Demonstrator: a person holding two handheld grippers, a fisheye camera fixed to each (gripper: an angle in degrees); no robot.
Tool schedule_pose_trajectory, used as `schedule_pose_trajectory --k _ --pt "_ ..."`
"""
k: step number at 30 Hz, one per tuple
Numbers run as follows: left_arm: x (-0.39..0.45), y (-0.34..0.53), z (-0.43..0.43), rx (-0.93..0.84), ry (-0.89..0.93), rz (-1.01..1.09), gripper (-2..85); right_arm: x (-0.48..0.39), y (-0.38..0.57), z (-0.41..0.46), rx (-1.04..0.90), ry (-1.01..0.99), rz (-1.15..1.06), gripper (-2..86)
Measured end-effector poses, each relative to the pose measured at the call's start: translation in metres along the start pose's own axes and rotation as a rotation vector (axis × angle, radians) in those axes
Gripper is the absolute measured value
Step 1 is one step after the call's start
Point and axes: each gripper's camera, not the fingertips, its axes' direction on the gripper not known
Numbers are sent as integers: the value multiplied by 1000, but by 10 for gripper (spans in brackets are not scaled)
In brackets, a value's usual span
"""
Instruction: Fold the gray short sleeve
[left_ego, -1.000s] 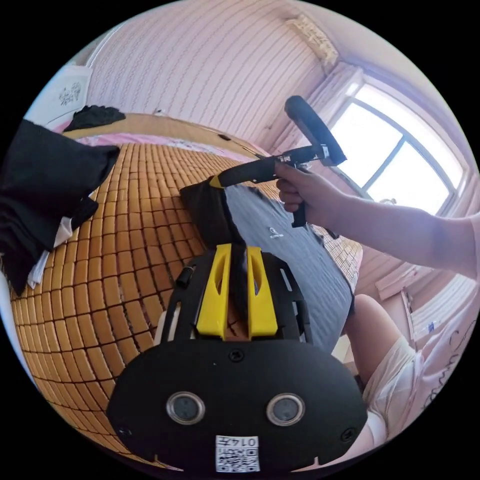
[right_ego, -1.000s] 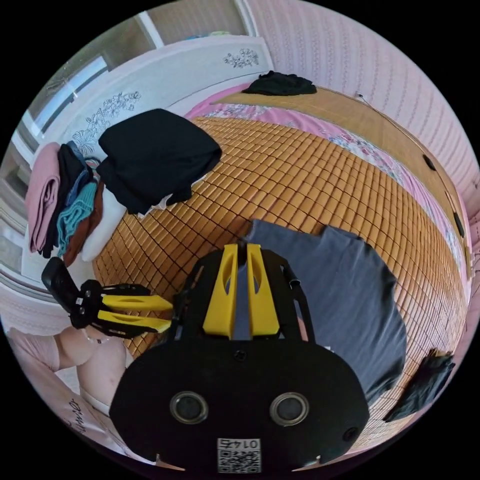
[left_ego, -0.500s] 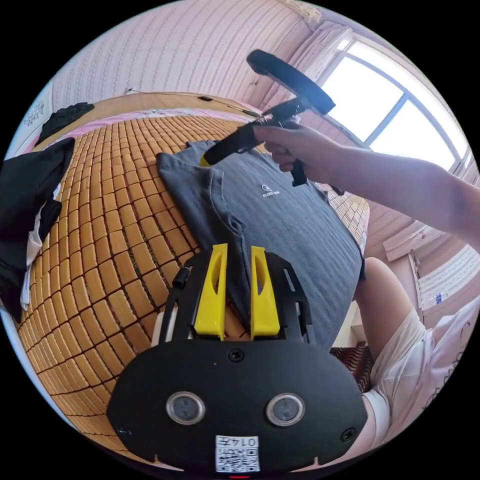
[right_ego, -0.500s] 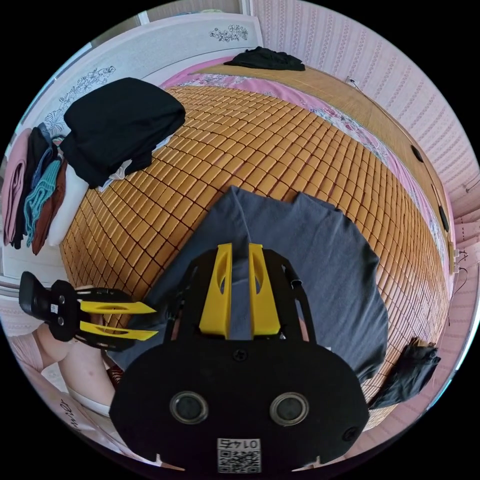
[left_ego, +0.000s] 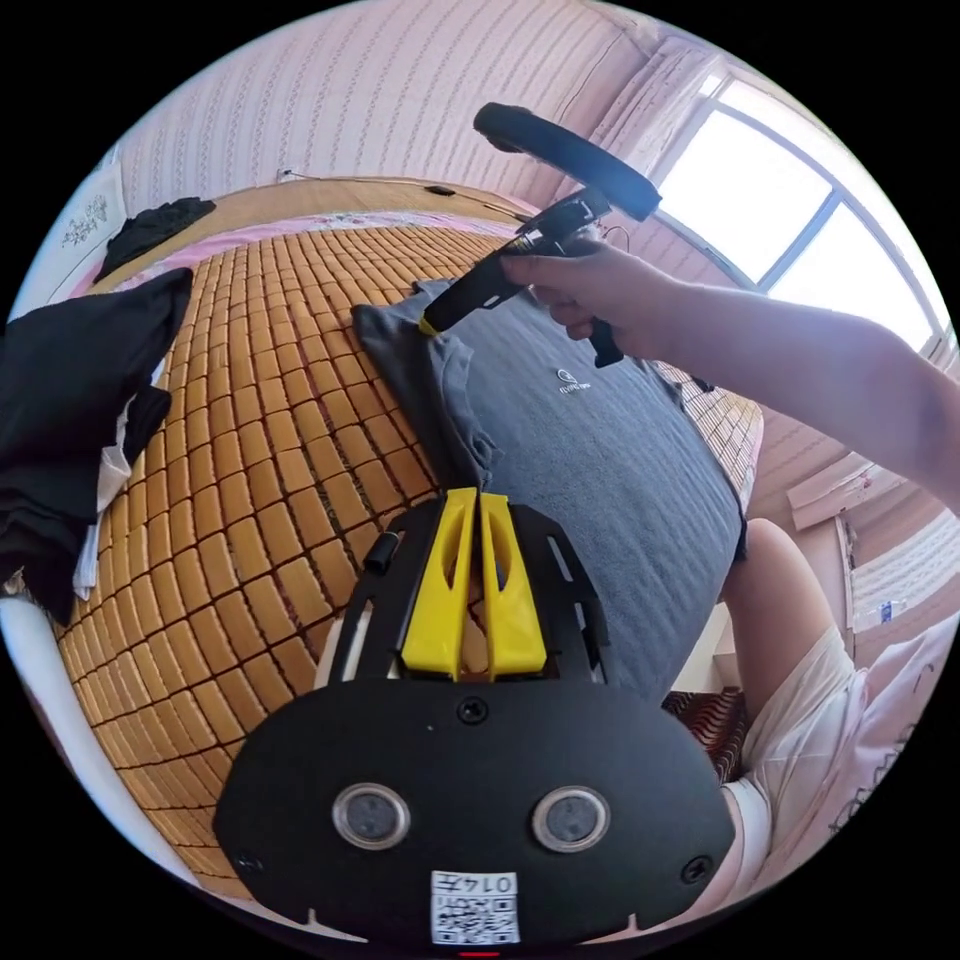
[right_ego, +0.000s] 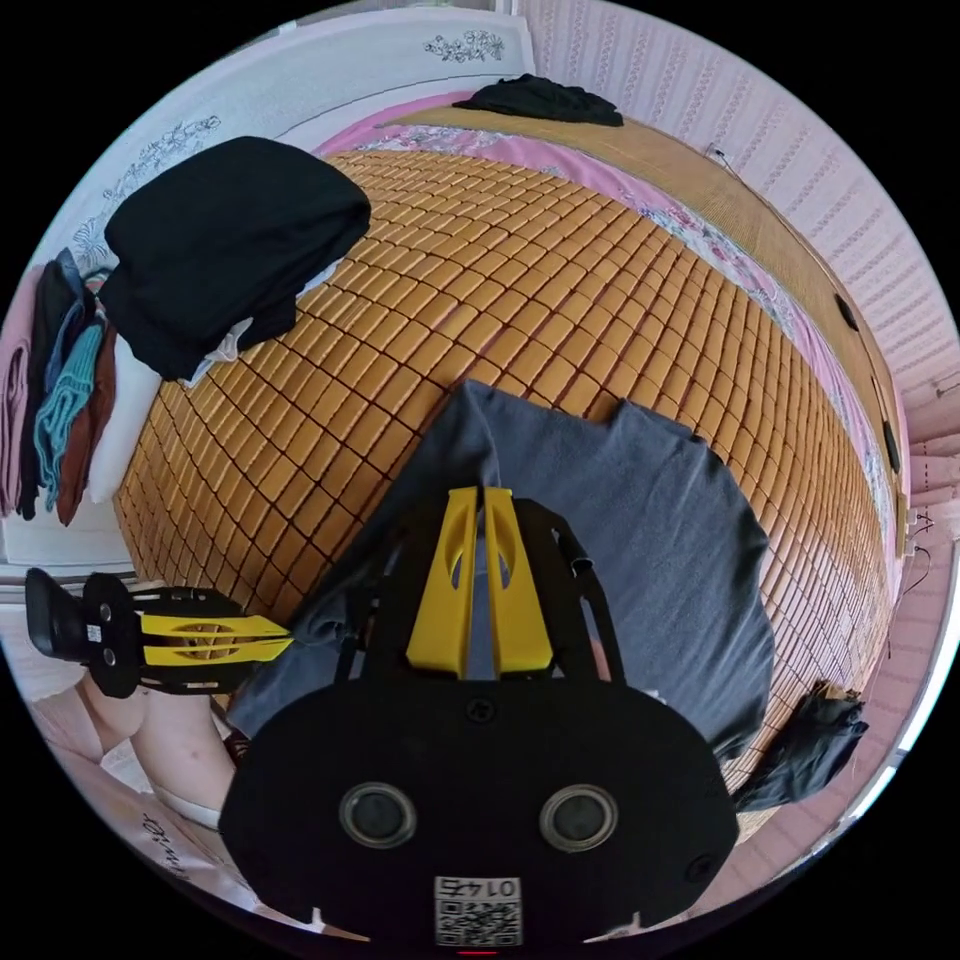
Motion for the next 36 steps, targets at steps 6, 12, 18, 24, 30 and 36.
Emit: schedule_pose_trajectory --k 6,12,18,24,30,36 --pt "8 -11 42 -51 103 -18 37 37 35 -6 27 -109 128 22" --pt "38 -20 58 -35 40 31 66 60 117 -31 130 -88 143 42" --pt "89 -28 74 -26 -9 148 76 86 227 -45 86 55 214 43" --pt "153 -52 120 -98 63 247 79 127 332 -54 148 5 349 48" --pt "225 -103 174 -153 27 409 91 165 414 -75 356 63 431 77" --pt "290 -166 245 -215 12 524 90 203 458 -80 396 205 471 80"
